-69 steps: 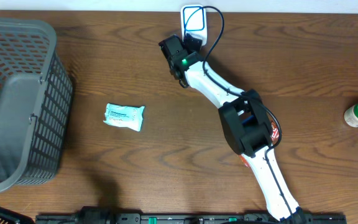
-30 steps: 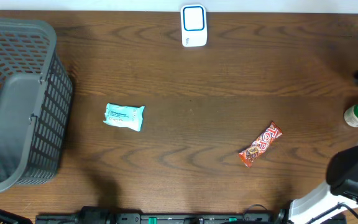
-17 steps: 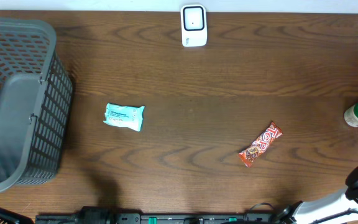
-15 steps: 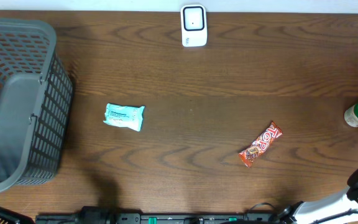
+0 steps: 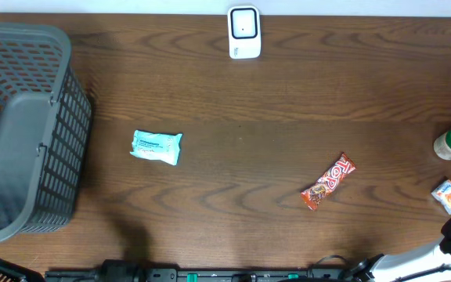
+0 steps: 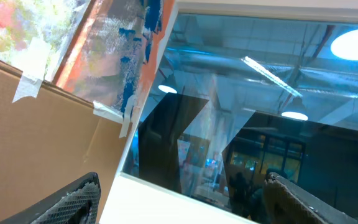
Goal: Scan the item barcode
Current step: 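Move the Kleenex pack right and drop it near the bottle, then swing the right gripper toward the red TOP snack bar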
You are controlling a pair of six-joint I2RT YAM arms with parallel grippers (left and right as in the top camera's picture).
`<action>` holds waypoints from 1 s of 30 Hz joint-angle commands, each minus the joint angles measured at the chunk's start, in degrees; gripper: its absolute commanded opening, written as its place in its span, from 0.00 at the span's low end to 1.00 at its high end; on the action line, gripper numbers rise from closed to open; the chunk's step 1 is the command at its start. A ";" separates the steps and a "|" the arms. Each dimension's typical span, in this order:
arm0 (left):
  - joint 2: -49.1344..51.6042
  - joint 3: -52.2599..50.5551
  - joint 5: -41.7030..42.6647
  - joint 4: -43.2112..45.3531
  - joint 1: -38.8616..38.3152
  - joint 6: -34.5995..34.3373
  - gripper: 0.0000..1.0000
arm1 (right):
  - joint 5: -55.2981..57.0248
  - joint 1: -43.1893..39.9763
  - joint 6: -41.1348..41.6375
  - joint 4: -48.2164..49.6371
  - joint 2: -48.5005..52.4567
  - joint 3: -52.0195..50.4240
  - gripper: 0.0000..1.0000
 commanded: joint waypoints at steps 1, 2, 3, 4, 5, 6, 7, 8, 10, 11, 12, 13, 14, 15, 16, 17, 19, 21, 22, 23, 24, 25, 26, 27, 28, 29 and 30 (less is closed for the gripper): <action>-0.50 0.15 -0.35 0.42 0.17 -0.11 0.84 | -11.28 0.26 -2.97 -3.87 -1.84 9.35 0.99; -0.52 0.15 -0.35 0.44 0.17 -0.11 0.84 | -12.52 0.70 -3.50 -4.96 -2.49 11.37 0.99; -0.50 0.15 -0.35 0.44 0.17 -0.11 0.84 | -13.38 1.40 -4.13 -5.57 -3.28 12.76 0.99; -0.52 0.15 -0.35 0.44 0.17 -0.11 0.84 | -14.05 2.38 -4.81 -6.12 -4.24 13.70 0.99; -0.52 0.15 -0.35 0.44 0.17 -0.11 0.84 | -14.73 3.78 -5.68 -6.49 -5.55 14.12 0.99; -0.50 0.15 -0.37 0.46 0.17 -0.11 0.84 | -14.75 5.27 -6.40 -6.88 -6.80 14.08 0.99; -0.52 0.15 -0.35 0.48 0.17 -0.11 0.84 | -14.45 6.97 -7.10 -7.50 -7.87 14.08 0.99; -0.52 0.15 -0.35 0.52 0.17 -0.11 0.84 | -14.34 8.85 -8.09 -8.20 -8.72 14.05 0.99; -0.52 0.15 -0.37 0.66 0.17 -0.11 0.84 | -14.34 13.27 -9.90 -10.64 -9.84 14.05 0.99; -0.52 0.15 -0.37 0.66 0.17 -0.09 0.84 | -14.40 15.45 -10.38 -12.20 -9.94 14.05 0.99; -0.52 0.15 -0.37 0.68 0.17 -0.09 0.84 | -14.47 17.66 -10.38 -13.84 -9.92 13.99 0.99; -0.52 0.15 -0.37 0.70 0.17 -0.07 0.84 | -14.45 20.39 -10.47 -15.28 -9.79 13.42 0.99; -0.52 0.15 -0.39 0.85 0.17 -0.07 0.84 | -14.47 22.34 -10.69 -15.98 -9.77 12.70 0.99; -0.52 0.15 -0.39 0.96 0.17 -0.04 0.84 | -14.40 25.03 -10.99 -16.63 -9.77 11.23 0.99; -0.52 0.17 -0.39 1.16 0.17 -0.04 0.84 | -14.27 27.26 -10.97 -16.61 -9.77 9.62 0.99; -0.52 0.17 -0.39 1.36 0.17 -0.02 0.84 | -13.97 29.18 -10.93 -16.06 -9.77 7.61 0.99; -0.50 0.17 -0.39 1.51 0.17 -0.02 0.84 | -13.62 32.46 -11.08 -13.20 -9.77 2.12 0.99; -0.50 0.17 -0.39 1.51 0.17 -0.02 0.84 | -13.94 34.27 -13.18 -9.11 -9.75 -4.50 0.99; -0.52 0.17 -0.42 1.51 0.17 -0.02 0.84 | -14.60 34.69 -14.73 -7.37 -9.75 -7.17 0.99; -0.52 0.17 -0.39 1.55 0.17 0.26 0.84 | -15.76 35.12 -17.46 -4.87 -9.75 -10.84 0.99; -0.52 0.17 -0.39 1.57 0.17 0.72 0.84 | -16.57 35.36 -19.37 -2.95 -9.75 -13.79 0.99; -0.50 0.17 -0.39 1.57 0.17 1.29 0.84 | -16.65 35.52 -20.04 -1.14 -9.75 -16.59 0.99; -0.52 0.17 -0.42 1.57 0.17 1.46 0.84 | -16.65 35.54 -19.98 0.92 -9.75 -19.63 0.99; -0.52 0.17 -0.42 1.57 0.17 1.46 0.84 | -16.61 35.54 -19.96 2.49 -9.75 -22.05 0.99; -0.52 0.15 -0.39 1.60 0.17 1.44 0.84 | -16.61 35.54 -19.80 4.02 -9.75 -24.61 0.99; -0.52 0.17 -0.39 1.57 0.17 1.44 0.84 | -16.50 35.54 -19.21 4.98 -9.75 -26.29 0.99; -0.50 0.15 -0.39 1.57 0.17 1.44 0.84 | -16.22 35.54 -17.88 5.97 -9.75 -28.24 0.99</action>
